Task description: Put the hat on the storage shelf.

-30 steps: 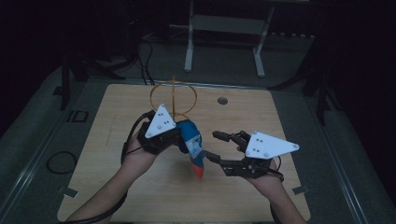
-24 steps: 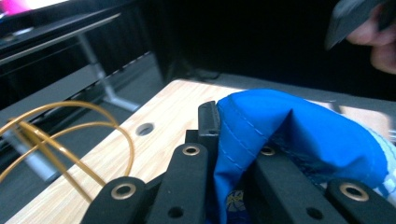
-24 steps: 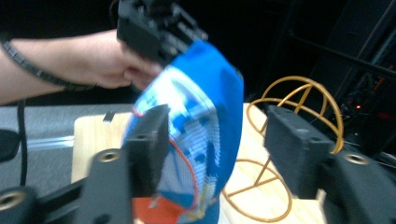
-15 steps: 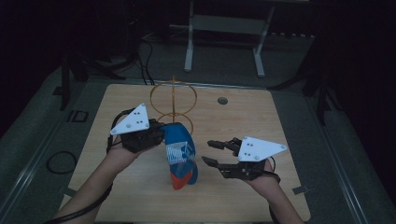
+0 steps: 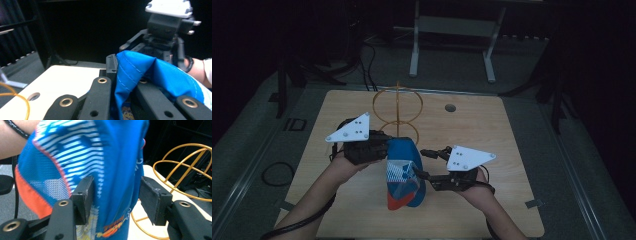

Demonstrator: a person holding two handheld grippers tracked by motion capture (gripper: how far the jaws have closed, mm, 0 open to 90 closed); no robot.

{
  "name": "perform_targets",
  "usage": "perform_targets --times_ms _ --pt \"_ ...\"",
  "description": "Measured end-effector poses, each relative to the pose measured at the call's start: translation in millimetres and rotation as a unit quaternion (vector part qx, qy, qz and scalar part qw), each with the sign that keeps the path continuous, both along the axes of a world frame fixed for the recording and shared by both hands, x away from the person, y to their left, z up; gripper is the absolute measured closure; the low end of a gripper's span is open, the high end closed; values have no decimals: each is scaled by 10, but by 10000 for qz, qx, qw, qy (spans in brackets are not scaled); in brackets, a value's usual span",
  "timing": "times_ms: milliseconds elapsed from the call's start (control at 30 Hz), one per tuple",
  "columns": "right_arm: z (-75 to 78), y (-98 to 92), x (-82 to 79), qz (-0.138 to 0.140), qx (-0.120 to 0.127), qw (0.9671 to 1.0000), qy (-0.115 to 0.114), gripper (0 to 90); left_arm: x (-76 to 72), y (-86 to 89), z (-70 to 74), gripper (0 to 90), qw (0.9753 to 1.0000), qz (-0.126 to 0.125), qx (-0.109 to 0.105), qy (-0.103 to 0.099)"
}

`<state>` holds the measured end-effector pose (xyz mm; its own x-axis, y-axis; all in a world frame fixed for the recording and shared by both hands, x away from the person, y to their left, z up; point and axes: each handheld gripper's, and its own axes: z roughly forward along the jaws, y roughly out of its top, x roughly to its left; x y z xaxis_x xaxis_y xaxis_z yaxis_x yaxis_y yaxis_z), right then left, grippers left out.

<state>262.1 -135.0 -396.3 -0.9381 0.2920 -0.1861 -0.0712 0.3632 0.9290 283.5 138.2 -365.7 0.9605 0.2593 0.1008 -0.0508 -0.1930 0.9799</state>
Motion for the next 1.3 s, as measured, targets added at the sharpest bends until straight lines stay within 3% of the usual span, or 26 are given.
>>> perform_targets --times_ms 133,267,400,767,867,933,1033,1300 --pt "-9 -3 18 -57 77 10000 -4 715 11 -4 -4 888 10000 51 15 -14" --pt "-10 19 25 -153 5 9999 -44 886 18 9 -18 888 10000 79 47 39" --pt "12 10 22 -234 8 9997 -18 898 15 69 -16 887 9999 137 84 49" --pt "200 -181 -16 -343 341 9988 24 900 -64 101 24 878 9994 93 321 -42" --pt "247 -233 -26 -418 344 9985 -58 900 -83 113 30 792 9992 78 403 -2" --pt "279 -281 -32 -455 396 9982 -59 900 -88 122 26 669 9985 202 511 17" --pt "321 -345 -34 -531 467 9975 -85 900 -92 145 12 574 9979 293 573 72" --pt "406 -443 -33 -663 549 9962 -164 900 -116 246 -24 532 9956 607 719 42"
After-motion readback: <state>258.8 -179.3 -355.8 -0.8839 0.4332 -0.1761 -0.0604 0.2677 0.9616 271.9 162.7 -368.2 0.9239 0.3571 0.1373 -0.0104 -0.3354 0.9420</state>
